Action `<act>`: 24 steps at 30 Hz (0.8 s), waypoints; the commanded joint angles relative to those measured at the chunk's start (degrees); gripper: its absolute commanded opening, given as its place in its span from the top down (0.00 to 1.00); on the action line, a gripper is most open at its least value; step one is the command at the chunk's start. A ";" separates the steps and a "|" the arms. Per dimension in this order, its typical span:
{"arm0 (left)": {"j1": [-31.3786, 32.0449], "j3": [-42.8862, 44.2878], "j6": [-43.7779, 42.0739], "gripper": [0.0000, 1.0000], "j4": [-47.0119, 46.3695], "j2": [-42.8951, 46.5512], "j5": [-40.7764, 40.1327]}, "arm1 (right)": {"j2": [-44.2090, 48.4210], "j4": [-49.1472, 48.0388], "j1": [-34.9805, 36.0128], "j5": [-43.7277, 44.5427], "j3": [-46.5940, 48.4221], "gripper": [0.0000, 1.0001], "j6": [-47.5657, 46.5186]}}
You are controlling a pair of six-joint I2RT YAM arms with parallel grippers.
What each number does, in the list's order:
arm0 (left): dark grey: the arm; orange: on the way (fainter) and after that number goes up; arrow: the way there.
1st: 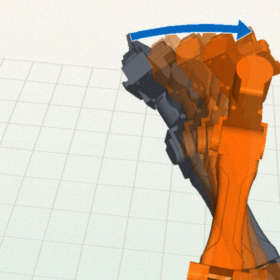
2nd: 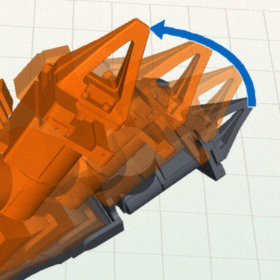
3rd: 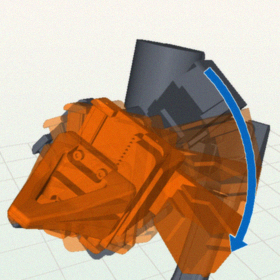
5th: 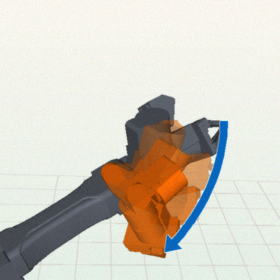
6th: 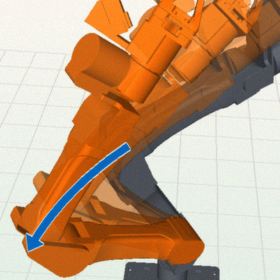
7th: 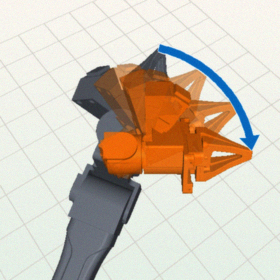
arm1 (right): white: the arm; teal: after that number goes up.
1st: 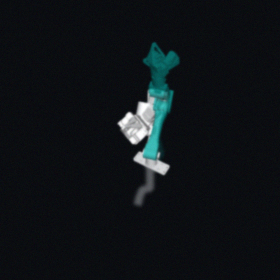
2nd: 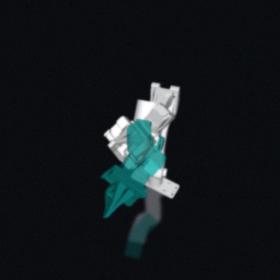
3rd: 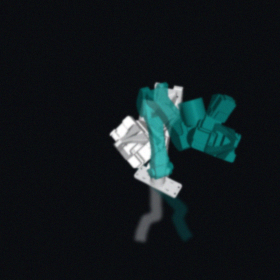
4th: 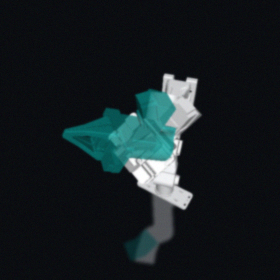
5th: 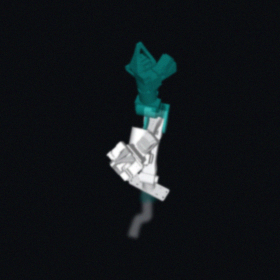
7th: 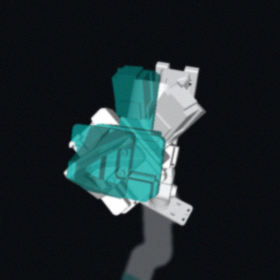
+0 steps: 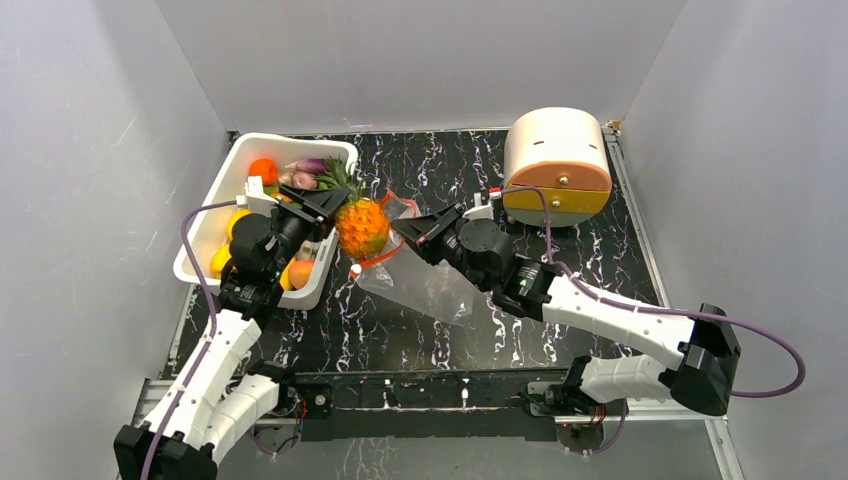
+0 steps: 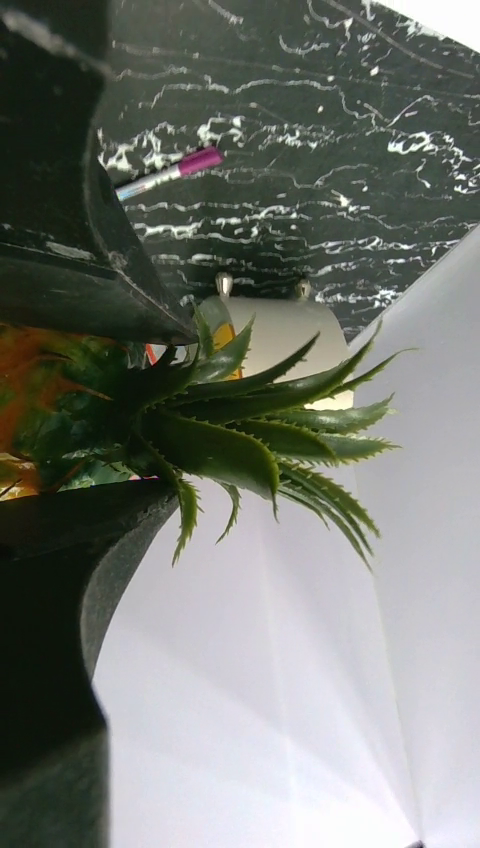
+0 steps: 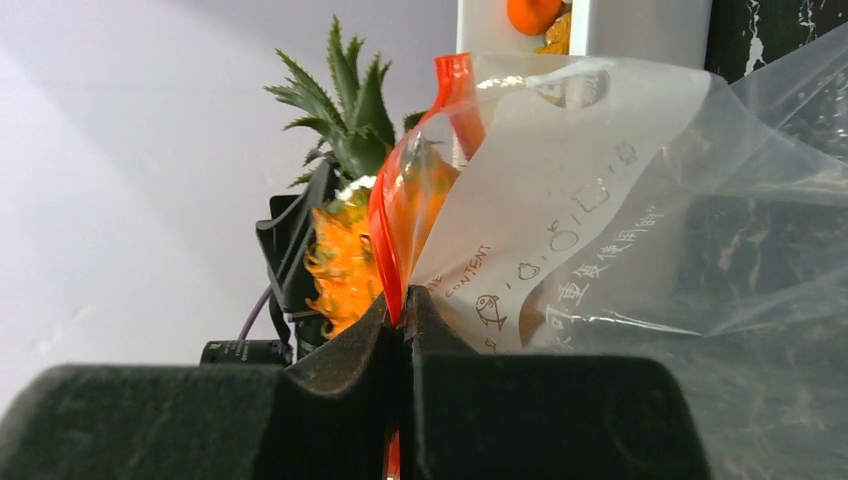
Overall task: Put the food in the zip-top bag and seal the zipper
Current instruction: Place the fake fruit in the zipper food storage bag.
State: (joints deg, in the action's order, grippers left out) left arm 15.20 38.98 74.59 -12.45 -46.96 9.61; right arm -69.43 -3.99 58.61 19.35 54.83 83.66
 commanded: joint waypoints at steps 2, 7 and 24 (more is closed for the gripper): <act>2.22 0.35 -11.94 0.92 -3.55 0.54 -1.10 | 1.56 -5.19 -0.77 -0.23 3.70 1.00 0.00; 3.76 3.61 -21.65 0.93 1.00 0.20 -2.29 | 0.57 -4.67 -0.82 -1.27 5.17 1.00 -0.92; 5.36 6.69 -30.00 0.96 12.39 4.46 -6.05 | -4.84 -6.72 -1.84 -12.02 5.58 1.00 0.31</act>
State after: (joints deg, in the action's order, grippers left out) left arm 20.12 43.03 47.00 -1.74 -43.99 6.76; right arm -74.96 -5.02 56.88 8.80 58.50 81.32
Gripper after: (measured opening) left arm 0.469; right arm 0.008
